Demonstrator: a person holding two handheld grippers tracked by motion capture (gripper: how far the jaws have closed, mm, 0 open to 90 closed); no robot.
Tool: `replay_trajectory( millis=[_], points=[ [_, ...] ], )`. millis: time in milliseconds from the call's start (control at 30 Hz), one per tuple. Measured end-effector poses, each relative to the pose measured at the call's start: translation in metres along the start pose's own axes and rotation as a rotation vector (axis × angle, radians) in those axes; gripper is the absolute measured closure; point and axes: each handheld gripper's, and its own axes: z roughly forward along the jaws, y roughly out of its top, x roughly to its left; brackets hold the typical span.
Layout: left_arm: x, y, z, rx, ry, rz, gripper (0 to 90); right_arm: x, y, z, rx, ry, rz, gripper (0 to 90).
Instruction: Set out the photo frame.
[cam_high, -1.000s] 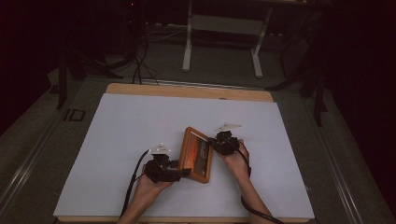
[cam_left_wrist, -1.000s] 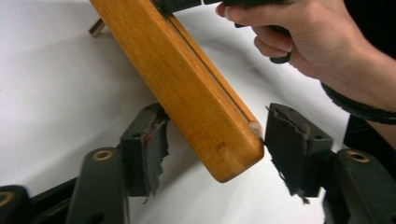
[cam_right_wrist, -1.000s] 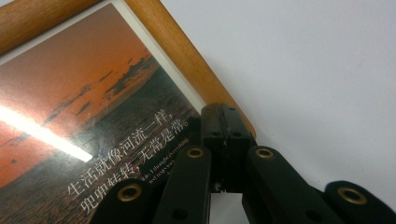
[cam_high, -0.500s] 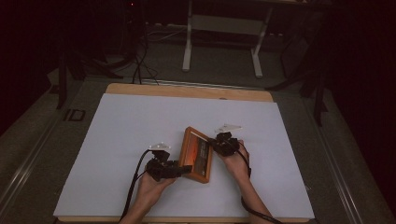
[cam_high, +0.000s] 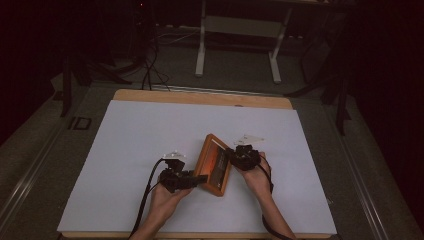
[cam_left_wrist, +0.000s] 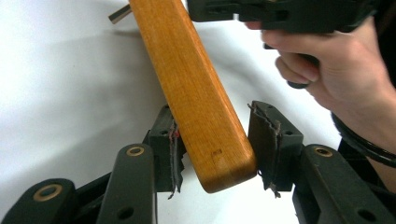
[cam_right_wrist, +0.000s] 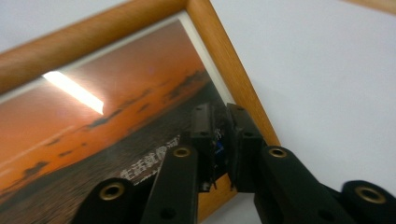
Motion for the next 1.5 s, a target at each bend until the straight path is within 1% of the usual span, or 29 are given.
replay_trajectory(
  millis=[33, 67, 167, 200, 233, 300, 333, 400, 433, 467, 533, 600, 700, 767, 833, 900, 933, 967, 1000, 1067, 1200, 1233, 1333, 1367, 1400, 1433, 1467, 1500],
  points=[
    [-0.002, 0.001, 0.001, -0.008, -0.003, -0.002, 58.8, -0.001, 0.000, -0.010, -0.023, -0.006, 0.002, 75.9],
    [-0.003, 0.001, 0.002, -0.012, -0.006, -0.002, 59.8, -0.002, 0.000, -0.016, -0.038, -0.008, 0.005, 73.5],
    [-0.010, 0.003, 0.004, -0.018, 0.000, 0.026, 62.3, -0.006, -0.001, -0.034, -0.077, -0.001, 0.032, 68.9],
    [-0.010, 0.003, 0.004, -0.018, 0.000, 0.026, 63.0, -0.006, -0.001, -0.034, -0.077, -0.001, 0.032, 68.9],
    [-0.016, 0.005, 0.005, -0.024, 0.009, 0.049, 63.7, -0.008, -0.002, -0.045, -0.088, -0.009, 0.035, 66.4],
    [-0.022, 0.006, 0.007, -0.032, 0.018, 0.074, 64.9, -0.011, -0.002, -0.055, -0.098, -0.015, 0.038, 65.5],
    [-0.022, 0.006, 0.007, -0.032, 0.018, 0.074, 65.3, -0.011, -0.002, -0.055, -0.098, -0.015, 0.038, 65.5],
    [-0.029, 0.007, 0.010, -0.039, 0.028, 0.099, 65.7, -0.012, -0.003, -0.065, -0.114, -0.017, 0.043, 64.7],
    [-0.030, 0.007, 0.010, -0.041, 0.030, 0.100, 66.4, -0.012, -0.003, -0.076, -0.134, -0.022, 0.036, 64.4],
    [-0.033, 0.007, 0.011, -0.042, 0.031, 0.103, 66.8, -0.012, -0.003, -0.079, -0.141, -0.023, 0.034, 64.1],
    [-0.037, 0.008, 0.013, -0.048, 0.031, 0.118, 67.8, -0.012, -0.004, -0.090, -0.162, -0.028, 0.027, 63.6],
    [-0.044, 0.008, 0.016, -0.052, 0.037, 0.150, 68.7, -0.012, -0.004, -0.097, -0.171, -0.037, 0.023, 63.0],
    [-0.056, 0.008, 0.021, -0.060, 0.061, 0.212, 69.2, -0.015, -0.004, -0.105, -0.178, -0.053, 0.021, 63.0],
    [-0.061, 0.006, 0.022, -0.069, 0.068, 0.247, 69.2, -0.017, -0.005, -0.109, -0.180, -0.059, 0.024, 64.5],
    [-0.063, 0.005, 0.023, -0.074, 0.071, 0.269, 69.2, -0.020, -0.006, -0.110, -0.180, -0.063, 0.027, 66.5],
    [-0.063, 0.005, 0.022, -0.071, 0.064, 0.281, 69.1, -0.021, -0.008, -0.110, -0.179, -0.064, 0.031, 72.6],
    [-0.063, 0.004, 0.022, -0.072, 0.060, 0.282, 69.0, -0.022, -0.008, -0.110, -0.179, -0.069, 0.033, 75.7],
    [-0.063, 0.004, 0.022, -0.072, 0.060, 0.282, 69.0, -0.022, -0.008, -0.110, -0.179, -0.069, 0.033, 75.7],
    [-0.063, 0.004, 0.023, -0.081, 0.056, 0.282, 68.8, -0.023, -0.008, -0.109, -0.182, -0.075, 0.029, 82.8],
    [-0.063, 0.003, 0.023, -0.085, 0.054, 0.279, 68.6, -0.024, -0.006, -0.107, -0.187, -0.081, 0.018, 89.7],
    [-0.063, 0.002, 0.023, -0.088, 0.053, 0.282, 68.3, -0.025, -0.003, -0.102, -0.179, -0.073, 0.013, 89.9],
    [-0.064, 0.002, 0.024, -0.089, 0.045, 0.285, 68.0, -0.024, -0.001, -0.098, -0.172, -0.076, -0.001, 90.0],
    [-0.064, 0.001, 0.024, -0.090, 0.038, 0.287, 67.1, -0.022, -0.001, -0.095, -0.164, -0.080, -0.008, 90.0],
    [-0.063, 0.001, 0.025, -0.092, 0.031, 0.288, 67.1, -0.022, -0.001, -0.093, -0.159, -0.081, -0.014, 90.0],
    [-0.063, 0.001, 0.026, -0.087, 0.010, 0.283, 66.5, -0.021, -0.002, -0.092, -0.160, -0.082, -0.016, 90.0],
    [-0.062, 0.001, 0.026, -0.086, 0.004, 0.282, 64.3, -0.021, -0.003, -0.092, -0.168, -0.072, -0.012, 90.0],
    [-0.062, 0.000, 0.028, -0.082, 0.000, 0.280, 62.6, -0.021, -0.003, -0.092, -0.169, -0.072, -0.011, 90.0],
    [-0.061, -0.002, 0.028, -0.080, -0.001, 0.281, 58.9, -0.021, -0.004, -0.092, -0.176, -0.071, -0.005, 90.0]
  ],
)
